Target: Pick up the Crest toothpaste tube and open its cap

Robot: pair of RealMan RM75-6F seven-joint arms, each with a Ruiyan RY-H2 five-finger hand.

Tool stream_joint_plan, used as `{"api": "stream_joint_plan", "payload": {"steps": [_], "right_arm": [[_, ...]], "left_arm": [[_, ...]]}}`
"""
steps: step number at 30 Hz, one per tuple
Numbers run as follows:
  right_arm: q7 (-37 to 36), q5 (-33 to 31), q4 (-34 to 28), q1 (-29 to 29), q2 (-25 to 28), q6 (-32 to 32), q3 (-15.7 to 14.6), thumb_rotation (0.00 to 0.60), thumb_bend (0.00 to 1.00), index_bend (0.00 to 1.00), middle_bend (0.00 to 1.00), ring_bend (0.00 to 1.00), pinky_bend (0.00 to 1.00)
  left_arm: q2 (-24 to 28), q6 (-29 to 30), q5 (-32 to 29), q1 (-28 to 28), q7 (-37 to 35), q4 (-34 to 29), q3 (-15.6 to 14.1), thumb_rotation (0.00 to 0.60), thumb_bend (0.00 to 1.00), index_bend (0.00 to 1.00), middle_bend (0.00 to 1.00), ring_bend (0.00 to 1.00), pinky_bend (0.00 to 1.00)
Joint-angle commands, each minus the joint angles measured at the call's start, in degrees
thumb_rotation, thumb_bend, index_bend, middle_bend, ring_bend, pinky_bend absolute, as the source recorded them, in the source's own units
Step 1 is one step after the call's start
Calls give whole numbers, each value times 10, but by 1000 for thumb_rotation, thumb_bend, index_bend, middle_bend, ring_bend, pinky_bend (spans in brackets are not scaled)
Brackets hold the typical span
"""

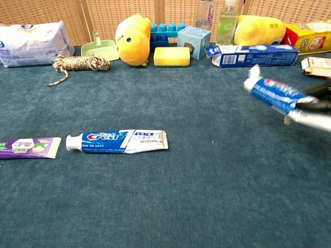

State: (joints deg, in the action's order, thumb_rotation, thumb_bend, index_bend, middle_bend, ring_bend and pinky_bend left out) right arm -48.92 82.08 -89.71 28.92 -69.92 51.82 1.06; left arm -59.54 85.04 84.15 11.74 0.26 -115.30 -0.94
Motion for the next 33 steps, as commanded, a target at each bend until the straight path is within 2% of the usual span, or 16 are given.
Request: {"api": "stream_joint_plan", "payload": {"steps": [1,6,13,17,19,21,23,24,26,33], "right_arm": [[3,3,8,-10,-1,18,2,276,421,588,418,235,218],[0,13,12,-18,9,27,-2,169,443,572,413,202,218],[-1,17,11,-34,18,58,1,144,436,515,374,184,212],[25,19,6,-48,15,93,8,144,398,405,302,112,205],[42,14,3,-56,9,113,15,187,388,384,295,97,205],[74,9,-2,-69,-5,149,26,363,378,375,296,96,205],[151,12,4,-85,-25,197,32,506,377,378,297,104,205],[183,12,4,-90,-31,213,33,557,377,384,299,111,206],[249,19,8,-101,-42,240,32,600,378,398,303,121,209],[468,44,11,-131,-51,306,21,600,375,412,307,147,218]], "left_arm": [[-3,-2,-1,-2,0,1,2,600,418,263,205,221,283],[-4,-2,-1,-8,1,1,5,600,418,263,205,220,282],[-2,1,0,-15,0,1,9,600,419,262,205,221,282],[3,7,10,-22,8,3,7,600,420,258,205,220,268],[6,12,15,-27,15,7,6,600,421,266,204,220,254],[8,29,19,-38,38,17,5,600,424,279,204,215,228],[11,43,29,-52,58,32,-4,600,425,281,204,201,198],[13,45,31,-57,62,36,-9,600,425,279,202,190,181],[20,50,35,-68,69,43,-18,600,425,273,195,178,163],[14,72,46,-104,74,85,-38,600,425,262,191,173,151]]}}
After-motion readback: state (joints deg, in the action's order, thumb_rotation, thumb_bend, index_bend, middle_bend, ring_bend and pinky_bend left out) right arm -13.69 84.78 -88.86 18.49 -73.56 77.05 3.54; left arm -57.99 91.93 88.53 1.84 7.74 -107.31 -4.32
